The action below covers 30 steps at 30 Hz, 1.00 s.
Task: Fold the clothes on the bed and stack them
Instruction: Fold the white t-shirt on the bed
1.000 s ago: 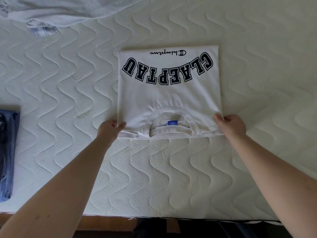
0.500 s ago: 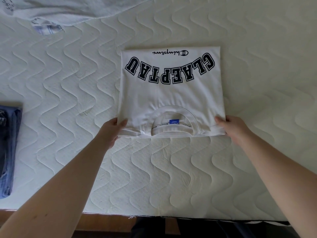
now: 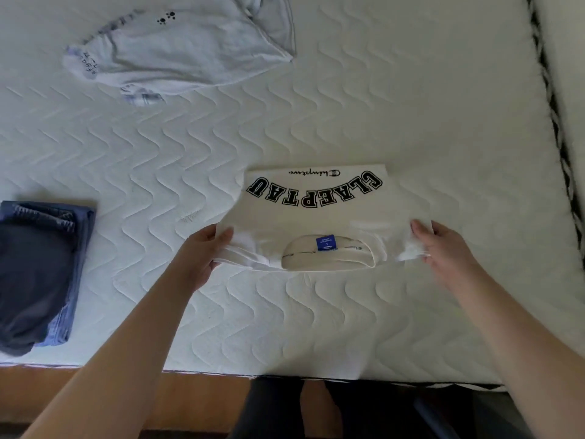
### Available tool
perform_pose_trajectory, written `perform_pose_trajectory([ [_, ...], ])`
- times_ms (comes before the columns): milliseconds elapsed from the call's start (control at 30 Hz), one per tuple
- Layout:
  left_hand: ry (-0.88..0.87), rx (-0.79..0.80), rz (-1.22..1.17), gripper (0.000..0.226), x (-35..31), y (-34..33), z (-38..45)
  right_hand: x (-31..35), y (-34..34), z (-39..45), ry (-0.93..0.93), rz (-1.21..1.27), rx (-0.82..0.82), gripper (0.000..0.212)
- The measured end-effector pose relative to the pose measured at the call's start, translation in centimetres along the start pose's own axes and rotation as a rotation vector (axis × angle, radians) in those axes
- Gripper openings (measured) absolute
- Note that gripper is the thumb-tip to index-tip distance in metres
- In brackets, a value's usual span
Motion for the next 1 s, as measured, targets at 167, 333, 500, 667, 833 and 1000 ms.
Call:
perform_pose_trajectory([
  [167, -0.049, -0.057, -0.02, 0.025, -2.0, 0.3, -8.0, 4.7, 1.0, -7.0, -0.017, 0.137, 0.029, 0.021],
  [333, -0.095, -0.142, -0.052, 0.014, -2.8, 2.1, -15.7, 6.9, 0.6, -13.6, -0.047, 0.119, 0.066, 0.016],
  [500, -0.151, -0.134, 0.009, 0.01, -3.5, 4.3, -20.4, 7.5, 0.2, -19.3, -0.057, 0.197, 0.086, 0.015],
  [667, -0.208, -0.116, 0.062, 0.042, -2.7, 5.6, -23.9, 7.7, 0.4, -22.6, -0.008, 0.213, 0.084, 0.013],
  [833, -0.276, -0.224, -0.006, 0.032, -1.2, 4.9, -27.3, 9.1, -0.3, -22.6, 0.046, 0.193, 0.131, 0.015],
  [1000, -0.344, -0.324, -0.168, 0.015, 0.4, 3.3, -31.5, 10.8, -0.7, -20.8, 0.156, 0.038, 0.237, 0.02],
])
Point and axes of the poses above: each hand's wrist, its own z-axis towards the middle knuckle, its own y-axis out of the back of the hand, x = y × z, the point moved 1 cm from there along z, towards the middle knuckle, and after that the axes turned 4 degrees about y, right-handed, at the moved point
